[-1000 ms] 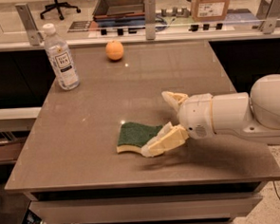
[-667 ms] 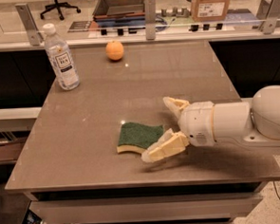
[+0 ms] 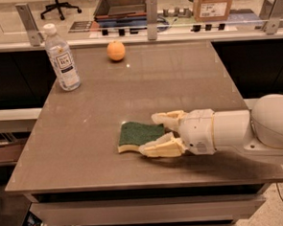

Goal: Move sponge near orange

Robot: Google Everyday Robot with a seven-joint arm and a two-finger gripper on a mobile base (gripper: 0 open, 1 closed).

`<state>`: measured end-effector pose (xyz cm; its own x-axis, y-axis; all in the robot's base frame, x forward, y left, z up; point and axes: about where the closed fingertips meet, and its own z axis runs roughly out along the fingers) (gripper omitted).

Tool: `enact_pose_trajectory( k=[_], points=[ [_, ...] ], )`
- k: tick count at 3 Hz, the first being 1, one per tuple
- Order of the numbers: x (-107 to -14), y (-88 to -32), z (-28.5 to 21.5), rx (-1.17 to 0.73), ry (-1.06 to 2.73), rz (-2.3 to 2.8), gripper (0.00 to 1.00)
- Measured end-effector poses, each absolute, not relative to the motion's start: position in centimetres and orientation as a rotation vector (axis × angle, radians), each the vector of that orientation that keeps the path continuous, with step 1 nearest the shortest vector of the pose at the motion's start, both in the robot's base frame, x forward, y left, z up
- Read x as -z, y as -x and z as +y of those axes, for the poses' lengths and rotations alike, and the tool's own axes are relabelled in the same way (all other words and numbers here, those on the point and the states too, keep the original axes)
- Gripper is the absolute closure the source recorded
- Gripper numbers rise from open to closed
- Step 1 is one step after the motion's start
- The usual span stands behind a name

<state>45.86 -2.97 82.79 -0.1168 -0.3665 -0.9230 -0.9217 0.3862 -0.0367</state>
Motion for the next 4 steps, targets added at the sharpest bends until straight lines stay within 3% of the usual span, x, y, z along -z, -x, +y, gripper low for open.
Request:
enact_pose_trajectory(
  k=[2, 3, 4],
  points=[
    [-82.37, -45.38, -2.08, -0.718, 1.17, 1.669, 0.85],
    [-82.49, -45.31, -1.89, -0.717, 1.175, 1.667, 1.0],
    [-82.5, -45.3, -1.88, -0.717, 1.175, 1.666, 1.0]
  ],
)
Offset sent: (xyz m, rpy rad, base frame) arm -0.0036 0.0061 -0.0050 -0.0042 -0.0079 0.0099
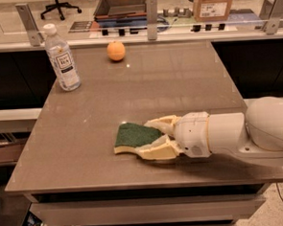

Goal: Move sponge near orange

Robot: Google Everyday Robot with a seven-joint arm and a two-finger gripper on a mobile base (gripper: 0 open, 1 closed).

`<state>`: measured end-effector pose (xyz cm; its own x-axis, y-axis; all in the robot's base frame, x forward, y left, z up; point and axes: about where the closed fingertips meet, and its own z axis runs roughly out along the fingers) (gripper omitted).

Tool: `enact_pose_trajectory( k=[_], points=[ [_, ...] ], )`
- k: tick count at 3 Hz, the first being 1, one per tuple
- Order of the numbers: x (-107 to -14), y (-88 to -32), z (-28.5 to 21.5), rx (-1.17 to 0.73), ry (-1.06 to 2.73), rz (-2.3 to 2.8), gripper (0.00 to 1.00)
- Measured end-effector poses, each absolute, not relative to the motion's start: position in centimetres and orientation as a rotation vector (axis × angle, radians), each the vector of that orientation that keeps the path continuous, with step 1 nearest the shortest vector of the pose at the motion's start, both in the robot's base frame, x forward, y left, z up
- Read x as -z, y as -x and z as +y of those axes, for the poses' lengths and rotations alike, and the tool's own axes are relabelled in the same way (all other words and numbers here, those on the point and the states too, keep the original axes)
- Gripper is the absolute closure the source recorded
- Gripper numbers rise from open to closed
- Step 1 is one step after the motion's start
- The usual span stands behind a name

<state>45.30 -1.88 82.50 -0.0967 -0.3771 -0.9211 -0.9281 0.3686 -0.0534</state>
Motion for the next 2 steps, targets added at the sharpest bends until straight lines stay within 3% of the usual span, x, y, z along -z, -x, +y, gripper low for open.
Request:
enact_pose_trajectory(
  k=[2],
  points=[
    [-88.5, -49.5, -5.5, -0.581, 1.013, 1.73, 1.0]
  ],
)
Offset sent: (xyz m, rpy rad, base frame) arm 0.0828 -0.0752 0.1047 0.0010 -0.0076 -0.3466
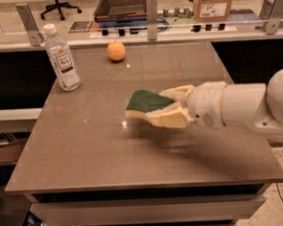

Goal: Move sponge near orange

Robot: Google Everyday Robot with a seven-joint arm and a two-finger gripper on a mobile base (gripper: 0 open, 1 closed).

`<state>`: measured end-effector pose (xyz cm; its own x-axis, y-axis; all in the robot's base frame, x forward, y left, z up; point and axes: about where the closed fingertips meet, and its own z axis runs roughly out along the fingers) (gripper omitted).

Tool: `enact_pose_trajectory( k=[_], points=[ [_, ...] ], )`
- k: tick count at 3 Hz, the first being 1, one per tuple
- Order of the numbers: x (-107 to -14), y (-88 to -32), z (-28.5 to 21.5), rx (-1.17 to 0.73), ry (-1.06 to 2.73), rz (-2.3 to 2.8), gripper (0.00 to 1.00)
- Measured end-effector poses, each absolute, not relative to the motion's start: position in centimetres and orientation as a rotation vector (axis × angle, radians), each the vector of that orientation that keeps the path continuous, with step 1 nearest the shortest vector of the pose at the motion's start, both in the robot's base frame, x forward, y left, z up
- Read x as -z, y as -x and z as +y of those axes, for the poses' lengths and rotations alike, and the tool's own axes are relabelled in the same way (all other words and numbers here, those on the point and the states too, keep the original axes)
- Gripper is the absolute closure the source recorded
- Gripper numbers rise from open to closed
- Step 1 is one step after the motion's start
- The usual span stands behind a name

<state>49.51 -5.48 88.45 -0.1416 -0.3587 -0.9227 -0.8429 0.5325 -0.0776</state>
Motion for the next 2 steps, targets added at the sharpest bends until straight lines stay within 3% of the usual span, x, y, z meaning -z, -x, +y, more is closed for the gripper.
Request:
enact_pose_trajectory(
  k=[2],
  points=[
    [-93.7, -57.2, -10.4, -0.477, 0.917, 1.772, 1.0]
  ],
)
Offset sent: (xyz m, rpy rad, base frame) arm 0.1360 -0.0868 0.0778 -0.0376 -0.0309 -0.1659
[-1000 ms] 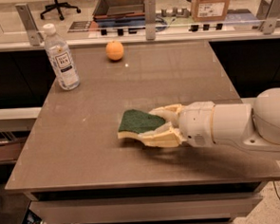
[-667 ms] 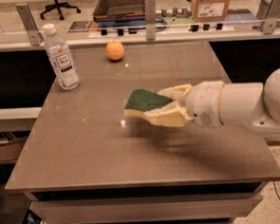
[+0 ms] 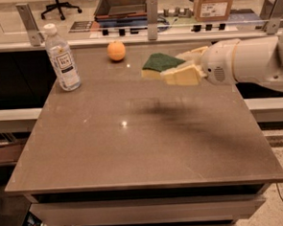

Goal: Move sponge near orange

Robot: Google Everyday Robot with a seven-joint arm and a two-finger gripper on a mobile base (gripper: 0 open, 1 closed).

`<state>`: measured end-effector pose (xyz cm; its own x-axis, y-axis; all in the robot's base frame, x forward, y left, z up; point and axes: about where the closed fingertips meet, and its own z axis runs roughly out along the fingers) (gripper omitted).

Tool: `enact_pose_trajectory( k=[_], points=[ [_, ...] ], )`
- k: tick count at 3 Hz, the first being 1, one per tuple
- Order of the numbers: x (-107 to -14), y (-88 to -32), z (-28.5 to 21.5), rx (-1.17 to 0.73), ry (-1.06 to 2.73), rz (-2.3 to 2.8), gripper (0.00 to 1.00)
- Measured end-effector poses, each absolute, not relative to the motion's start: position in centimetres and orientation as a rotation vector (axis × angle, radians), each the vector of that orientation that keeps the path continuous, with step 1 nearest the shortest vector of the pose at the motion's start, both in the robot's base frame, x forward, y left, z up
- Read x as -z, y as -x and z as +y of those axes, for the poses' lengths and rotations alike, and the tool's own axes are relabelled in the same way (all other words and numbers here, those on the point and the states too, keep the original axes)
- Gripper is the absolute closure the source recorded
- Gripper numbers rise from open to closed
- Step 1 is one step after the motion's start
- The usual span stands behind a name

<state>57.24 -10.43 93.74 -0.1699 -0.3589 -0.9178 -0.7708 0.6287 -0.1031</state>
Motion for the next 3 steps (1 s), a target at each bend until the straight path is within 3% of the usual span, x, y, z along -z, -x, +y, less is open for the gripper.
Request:
enact_pose_trajectory(
  k=[3],
  points=[
    [-93.8, -71.4, -14.1, -0.35, 0.872, 1.834, 1.0]
  ],
)
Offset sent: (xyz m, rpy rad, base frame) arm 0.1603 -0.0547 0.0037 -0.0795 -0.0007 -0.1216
